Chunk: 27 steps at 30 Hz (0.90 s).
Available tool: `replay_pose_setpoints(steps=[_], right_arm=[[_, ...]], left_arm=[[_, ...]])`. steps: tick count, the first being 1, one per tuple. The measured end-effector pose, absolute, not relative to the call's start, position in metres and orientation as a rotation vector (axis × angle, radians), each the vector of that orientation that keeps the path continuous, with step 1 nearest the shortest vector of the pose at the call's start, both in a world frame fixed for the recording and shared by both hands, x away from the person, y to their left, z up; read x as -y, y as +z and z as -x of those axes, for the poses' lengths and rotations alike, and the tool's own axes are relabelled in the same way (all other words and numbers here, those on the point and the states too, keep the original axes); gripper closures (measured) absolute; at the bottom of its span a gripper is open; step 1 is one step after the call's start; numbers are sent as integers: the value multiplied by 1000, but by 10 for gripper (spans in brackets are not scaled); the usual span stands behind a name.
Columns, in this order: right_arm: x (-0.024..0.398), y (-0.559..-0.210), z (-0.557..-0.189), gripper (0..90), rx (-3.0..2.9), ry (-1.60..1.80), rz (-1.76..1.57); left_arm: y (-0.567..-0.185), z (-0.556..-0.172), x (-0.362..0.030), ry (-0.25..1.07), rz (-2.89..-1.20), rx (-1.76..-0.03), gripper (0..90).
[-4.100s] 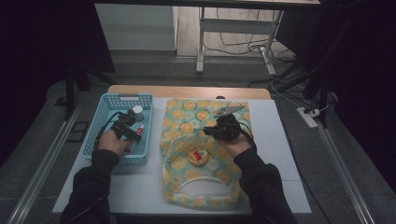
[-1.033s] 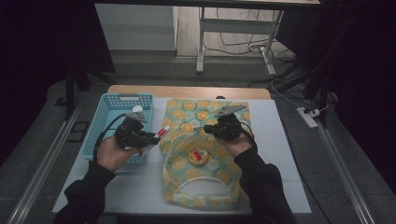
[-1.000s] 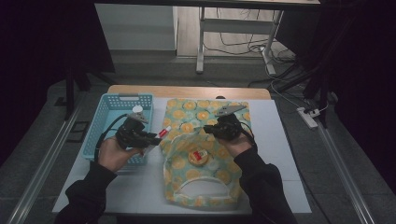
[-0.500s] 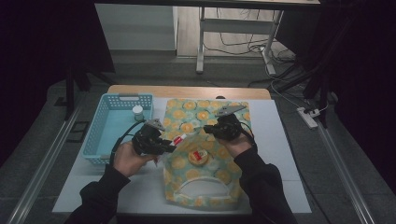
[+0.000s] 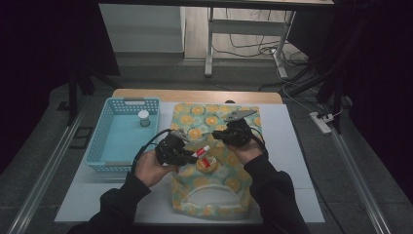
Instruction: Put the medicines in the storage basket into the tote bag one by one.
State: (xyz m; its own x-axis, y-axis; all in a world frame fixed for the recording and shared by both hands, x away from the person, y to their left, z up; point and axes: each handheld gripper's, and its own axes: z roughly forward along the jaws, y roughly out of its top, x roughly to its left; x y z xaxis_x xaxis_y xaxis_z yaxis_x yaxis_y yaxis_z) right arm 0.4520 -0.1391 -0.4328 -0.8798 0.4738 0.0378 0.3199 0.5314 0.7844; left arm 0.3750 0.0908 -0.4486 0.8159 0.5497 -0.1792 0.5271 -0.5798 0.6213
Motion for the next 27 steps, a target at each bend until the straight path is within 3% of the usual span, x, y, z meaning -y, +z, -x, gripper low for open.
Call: replay_pose_setpoints(steps=[12,27], right_arm=[[138,-433,-451,899,-2589,1277,-670],[136,-433,-451,899,-2591,1274,-665]], left_arm=[[-462,-388,-68,59,-2321,-801,729],[-482,-410,-67,114,-2359,-918,728]])
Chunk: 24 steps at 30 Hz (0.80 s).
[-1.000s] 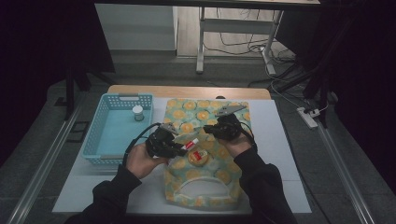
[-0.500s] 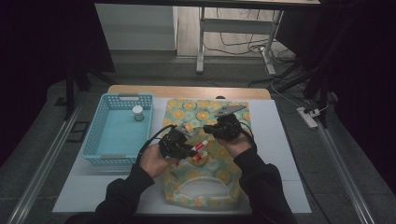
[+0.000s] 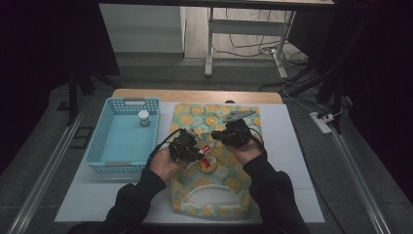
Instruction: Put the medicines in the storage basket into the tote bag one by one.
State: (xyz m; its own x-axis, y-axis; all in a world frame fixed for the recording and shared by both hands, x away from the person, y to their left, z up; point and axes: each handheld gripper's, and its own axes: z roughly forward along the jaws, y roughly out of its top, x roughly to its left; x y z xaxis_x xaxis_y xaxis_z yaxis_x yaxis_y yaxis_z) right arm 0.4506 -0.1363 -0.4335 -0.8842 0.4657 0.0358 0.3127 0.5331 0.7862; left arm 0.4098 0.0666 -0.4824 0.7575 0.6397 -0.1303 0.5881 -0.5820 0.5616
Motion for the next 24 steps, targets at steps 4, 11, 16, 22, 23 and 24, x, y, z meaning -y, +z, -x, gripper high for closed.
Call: replay_pose_setpoints(steps=[4,11,16,22,23,24], right_arm=[[136,-433,-451,899,-2589,1275,-667],[135,-435,-451,899,-2591,1269,-667],[135,-435,-451,899,-2591,1268,-665],[135,-435,-451,899,-2592,1267,-666],[135,-435,-450,899,-2593,1267,-665],[135,-435,-450,899,-2593,1266,-663]], left_arm=[[-487,-413,-67,125,-2355,-949,729],[-491,-418,-65,160,-2381,-987,728],[-494,-420,-65,162,-2390,-1008,727],[-496,-424,-67,139,-2377,-1031,725],[-497,-424,-66,143,-2383,-1031,724],[-497,-424,-67,143,-2382,-1032,723]])
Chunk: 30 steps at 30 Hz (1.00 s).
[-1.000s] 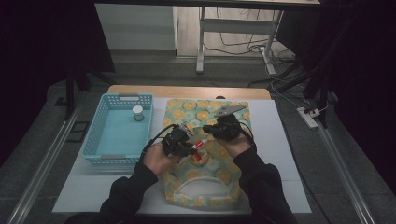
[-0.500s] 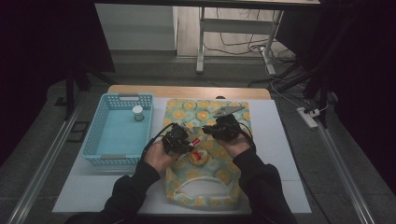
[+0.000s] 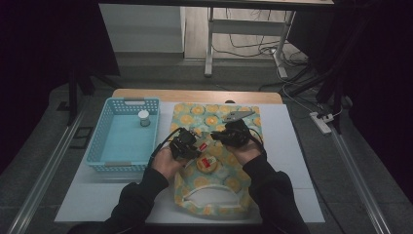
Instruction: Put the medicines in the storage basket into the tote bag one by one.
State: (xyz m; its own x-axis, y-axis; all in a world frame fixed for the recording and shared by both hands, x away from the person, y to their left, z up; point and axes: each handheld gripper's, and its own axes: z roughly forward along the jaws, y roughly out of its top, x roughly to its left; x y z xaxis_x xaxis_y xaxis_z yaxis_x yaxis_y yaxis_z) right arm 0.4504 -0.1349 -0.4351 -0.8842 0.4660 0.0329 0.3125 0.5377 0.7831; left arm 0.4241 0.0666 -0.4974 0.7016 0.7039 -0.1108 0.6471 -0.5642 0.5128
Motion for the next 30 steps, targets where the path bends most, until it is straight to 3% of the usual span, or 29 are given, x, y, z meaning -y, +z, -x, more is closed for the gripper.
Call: replay_pose_setpoints(steps=[11,22,30], right_arm=[[136,-434,-450,899,-2588,1272,-665],[137,-435,-452,898,-2587,1272,-668],[136,-435,-452,898,-2585,1271,-669]], left_arm=[[-492,-422,-68,149,-2365,-1026,670],[-485,-414,-74,93,-2320,-929,523],[-472,-404,-79,135,-2297,-824,398]])
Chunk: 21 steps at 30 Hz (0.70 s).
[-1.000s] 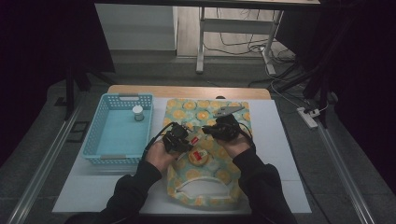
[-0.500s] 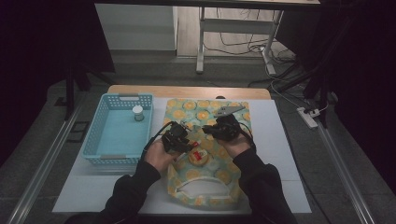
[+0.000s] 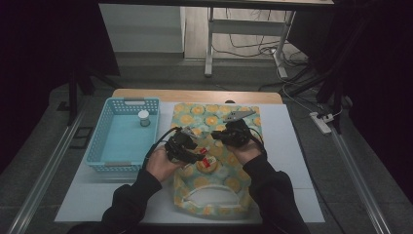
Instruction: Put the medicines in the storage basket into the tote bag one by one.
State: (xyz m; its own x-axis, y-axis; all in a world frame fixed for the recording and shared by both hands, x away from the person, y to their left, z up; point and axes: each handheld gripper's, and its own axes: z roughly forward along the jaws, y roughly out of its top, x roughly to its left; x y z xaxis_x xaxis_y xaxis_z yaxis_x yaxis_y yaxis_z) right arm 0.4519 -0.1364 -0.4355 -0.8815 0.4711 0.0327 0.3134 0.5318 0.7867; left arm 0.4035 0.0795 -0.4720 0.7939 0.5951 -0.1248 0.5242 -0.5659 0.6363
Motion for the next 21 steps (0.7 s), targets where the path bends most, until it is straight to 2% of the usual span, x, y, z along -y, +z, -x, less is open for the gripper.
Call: replay_pose_setpoints(steps=[6,21], right_arm=[[137,-435,-452,899,-2585,1272,-669],[137,-435,-452,898,-2586,1273,-661]], left_arm=[[-463,-400,-89,170,-2280,-805,296],[-455,-394,-122,161,-2217,-901,155]])
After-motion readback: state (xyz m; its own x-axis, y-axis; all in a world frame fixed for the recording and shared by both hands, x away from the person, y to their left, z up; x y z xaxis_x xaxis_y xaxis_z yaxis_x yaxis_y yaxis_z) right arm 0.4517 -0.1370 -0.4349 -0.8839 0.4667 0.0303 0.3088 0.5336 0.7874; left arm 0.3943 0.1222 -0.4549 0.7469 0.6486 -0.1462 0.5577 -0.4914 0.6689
